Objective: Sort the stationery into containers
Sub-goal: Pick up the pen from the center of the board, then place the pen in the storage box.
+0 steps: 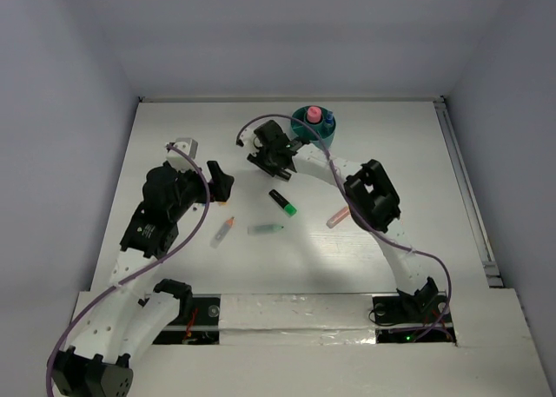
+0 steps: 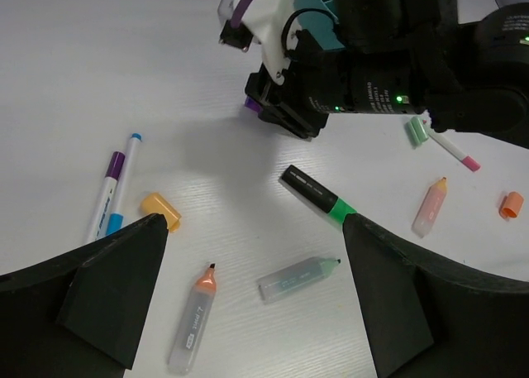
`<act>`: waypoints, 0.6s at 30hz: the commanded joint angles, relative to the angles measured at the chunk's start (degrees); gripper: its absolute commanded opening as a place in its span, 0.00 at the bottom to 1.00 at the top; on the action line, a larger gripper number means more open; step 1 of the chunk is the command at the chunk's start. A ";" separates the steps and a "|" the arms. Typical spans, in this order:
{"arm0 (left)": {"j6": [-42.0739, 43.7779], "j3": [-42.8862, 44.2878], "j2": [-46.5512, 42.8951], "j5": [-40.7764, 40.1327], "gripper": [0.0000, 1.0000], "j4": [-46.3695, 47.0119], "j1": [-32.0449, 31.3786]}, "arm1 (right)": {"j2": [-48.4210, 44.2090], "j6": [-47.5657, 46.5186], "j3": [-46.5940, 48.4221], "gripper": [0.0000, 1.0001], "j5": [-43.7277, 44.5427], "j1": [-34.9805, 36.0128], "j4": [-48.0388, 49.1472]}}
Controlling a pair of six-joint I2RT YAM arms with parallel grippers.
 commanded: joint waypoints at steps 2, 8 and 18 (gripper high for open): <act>-0.30 0.67 -0.25 1.27 0.85 1.87 0.43 | -13.29 4.75 -6.78 0.12 7.19 0.37 19.92; -0.13 0.58 -0.60 1.62 0.85 1.87 0.43 | -23.31 8.01 -21.54 0.09 18.53 -0.16 43.39; -0.04 0.58 -0.07 1.97 0.85 1.95 0.43 | -24.56 10.12 -33.59 0.09 26.01 -5.17 67.31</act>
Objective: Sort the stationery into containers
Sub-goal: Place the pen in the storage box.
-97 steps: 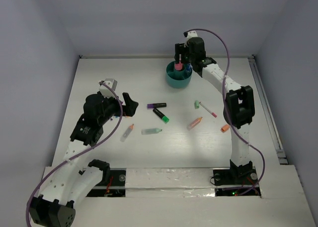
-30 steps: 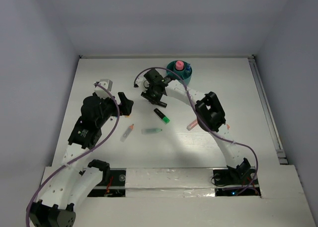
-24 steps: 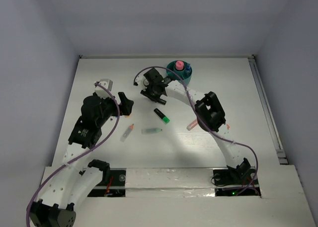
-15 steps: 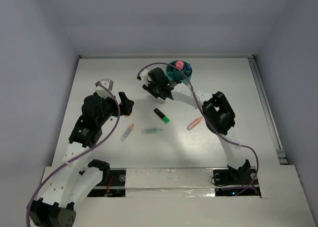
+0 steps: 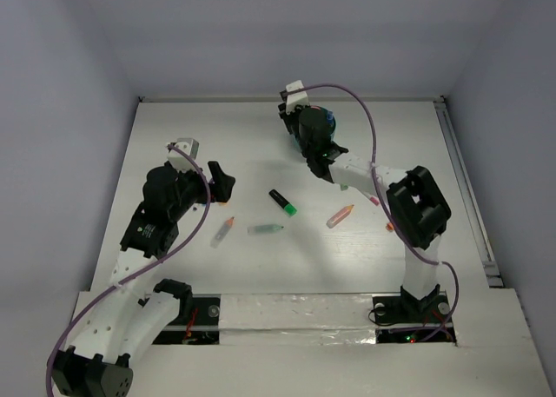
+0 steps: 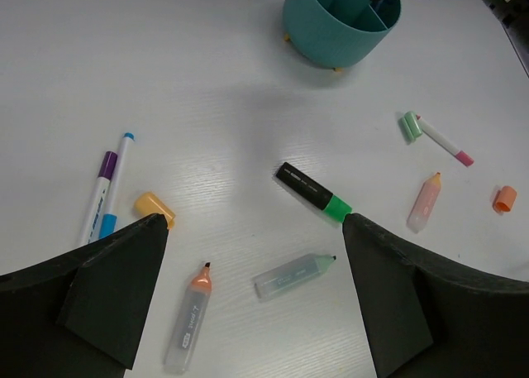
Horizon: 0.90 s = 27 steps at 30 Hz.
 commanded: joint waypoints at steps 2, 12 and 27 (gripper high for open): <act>0.03 0.58 -0.03 0.88 0.84 2.04 0.43 | 1.24 2.27 -3.30 0.09 3.02 -3.42 14.28; 0.11 0.67 0.59 1.05 0.84 2.04 0.43 | 2.29 5.88 -8.22 0.09 1.61 -5.80 20.52; 0.11 0.67 1.12 1.40 0.84 2.13 0.43 | 5.98 6.76 -12.79 0.11 6.18 -5.80 30.90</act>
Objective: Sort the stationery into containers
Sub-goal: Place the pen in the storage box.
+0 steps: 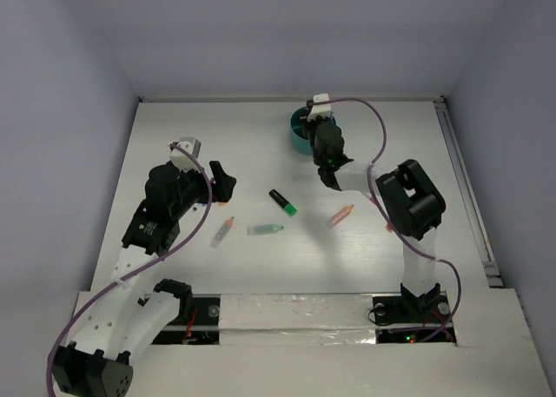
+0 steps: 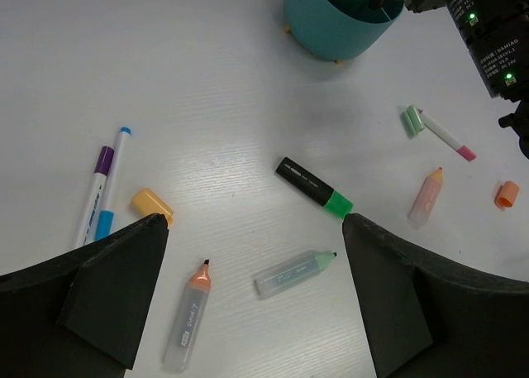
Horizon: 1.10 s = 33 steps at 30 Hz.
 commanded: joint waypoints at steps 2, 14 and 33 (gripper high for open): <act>0.11 0.67 -0.06 1.06 0.84 2.11 0.43 | 1.17 1.51 -1.45 0.13 3.01 0.43 8.69; 0.03 0.67 0.55 1.93 0.84 2.46 0.43 | 1.18 4.06 -2.77 0.29 2.04 0.43 6.94; -0.33 0.67 -0.94 2.64 0.91 2.20 0.43 | -19.99 15.13 -5.94 0.74 -9.11 1.04 -24.50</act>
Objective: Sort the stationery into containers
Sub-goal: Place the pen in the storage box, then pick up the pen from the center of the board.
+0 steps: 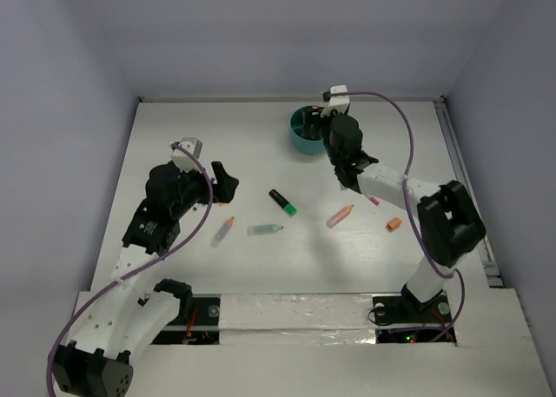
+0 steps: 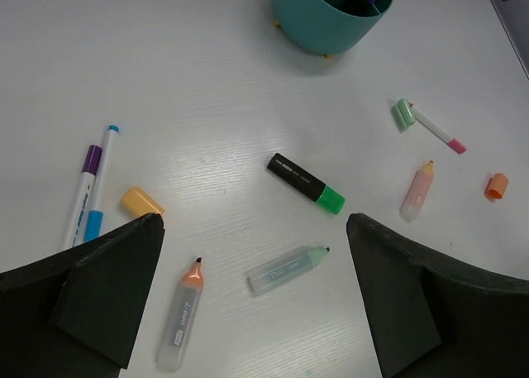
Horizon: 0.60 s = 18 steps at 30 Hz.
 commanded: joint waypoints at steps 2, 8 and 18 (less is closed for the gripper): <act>-0.24 0.96 -1.73 0.50 0.92 1.91 0.43 | -7.81 8.14 0.19 0.71 -6.89 1.74 -19.67; -0.24 1.05 -4.37 -1.70 0.98 1.73 0.96 | -7.84 10.45 3.26 0.13 -20.25 5.34 -42.71; -0.50 1.13 -5.60 -0.83 0.99 1.91 1.57 | 3.06 8.16 9.75 0.81 -24.92 12.81 -53.53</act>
